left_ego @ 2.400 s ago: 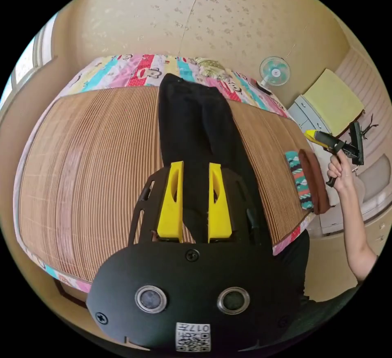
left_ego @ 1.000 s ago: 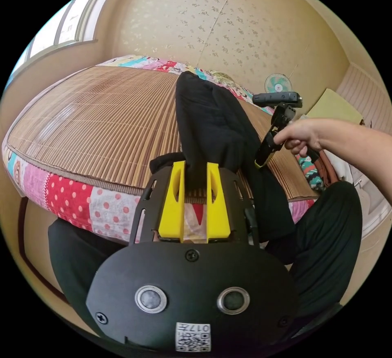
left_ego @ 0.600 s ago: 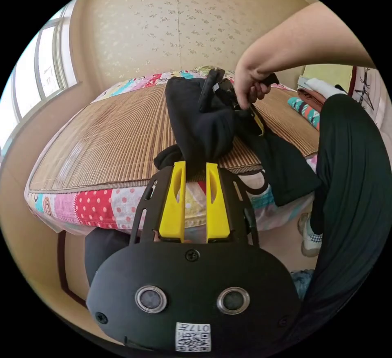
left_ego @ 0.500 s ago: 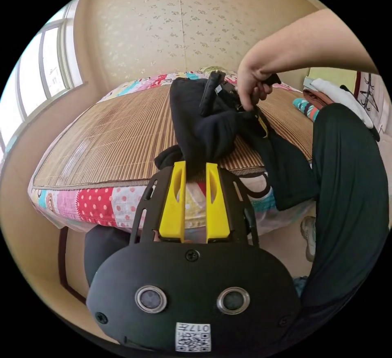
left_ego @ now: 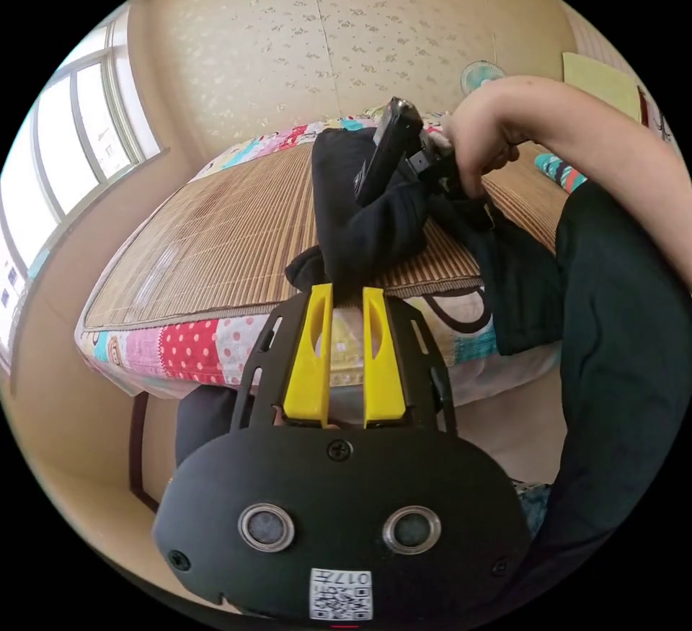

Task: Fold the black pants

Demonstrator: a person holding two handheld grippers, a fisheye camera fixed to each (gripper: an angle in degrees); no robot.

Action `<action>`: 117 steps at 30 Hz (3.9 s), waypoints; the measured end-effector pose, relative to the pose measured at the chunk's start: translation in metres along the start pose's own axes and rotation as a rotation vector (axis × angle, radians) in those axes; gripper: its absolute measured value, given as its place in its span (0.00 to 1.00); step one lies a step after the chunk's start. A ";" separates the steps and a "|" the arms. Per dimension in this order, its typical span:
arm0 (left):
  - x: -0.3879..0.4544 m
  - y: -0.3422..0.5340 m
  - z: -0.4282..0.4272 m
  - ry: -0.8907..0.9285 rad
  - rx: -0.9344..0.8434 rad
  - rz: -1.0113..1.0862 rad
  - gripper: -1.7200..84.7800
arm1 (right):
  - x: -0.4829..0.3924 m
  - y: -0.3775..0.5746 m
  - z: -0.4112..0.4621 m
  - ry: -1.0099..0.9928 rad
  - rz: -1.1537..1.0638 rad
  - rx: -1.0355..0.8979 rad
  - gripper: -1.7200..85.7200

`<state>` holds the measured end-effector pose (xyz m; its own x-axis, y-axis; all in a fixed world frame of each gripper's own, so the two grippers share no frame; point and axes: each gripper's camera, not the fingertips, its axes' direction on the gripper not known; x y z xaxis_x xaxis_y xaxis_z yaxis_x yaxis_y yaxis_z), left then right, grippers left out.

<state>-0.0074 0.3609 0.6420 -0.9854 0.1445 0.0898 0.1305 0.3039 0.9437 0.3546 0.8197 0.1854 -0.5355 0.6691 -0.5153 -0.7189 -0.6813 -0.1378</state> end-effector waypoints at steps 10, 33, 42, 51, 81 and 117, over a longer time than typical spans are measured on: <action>-0.060 -0.023 -0.039 0.121 -0.124 -0.064 0.14 | 0.042 0.072 0.061 -0.315 0.022 0.345 0.05; -0.256 -0.127 0.010 1.388 -0.130 -0.853 0.06 | 0.030 0.099 0.128 -0.374 -0.037 0.466 0.05; -0.235 -0.093 0.016 0.525 -0.541 -0.596 0.03 | 0.027 0.108 0.138 -0.416 -0.022 0.506 0.05; -0.104 -0.142 -0.027 0.508 -0.251 -0.165 0.10 | 0.058 0.120 0.164 -0.689 0.000 0.578 0.03; 0.006 -0.126 0.089 0.372 -0.411 -0.224 0.08 | -0.034 0.085 0.112 -0.432 0.118 0.581 0.02; 0.154 -0.045 0.073 0.268 -0.301 -0.012 0.12 | -0.240 -0.047 0.021 0.394 0.120 0.038 0.16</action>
<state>-0.1567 0.4386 0.5903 -0.9853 -0.1206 0.1207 0.1204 0.0094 0.9927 0.5074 0.6974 0.3334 -0.4111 0.4154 -0.8114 -0.6812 -0.7315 -0.0294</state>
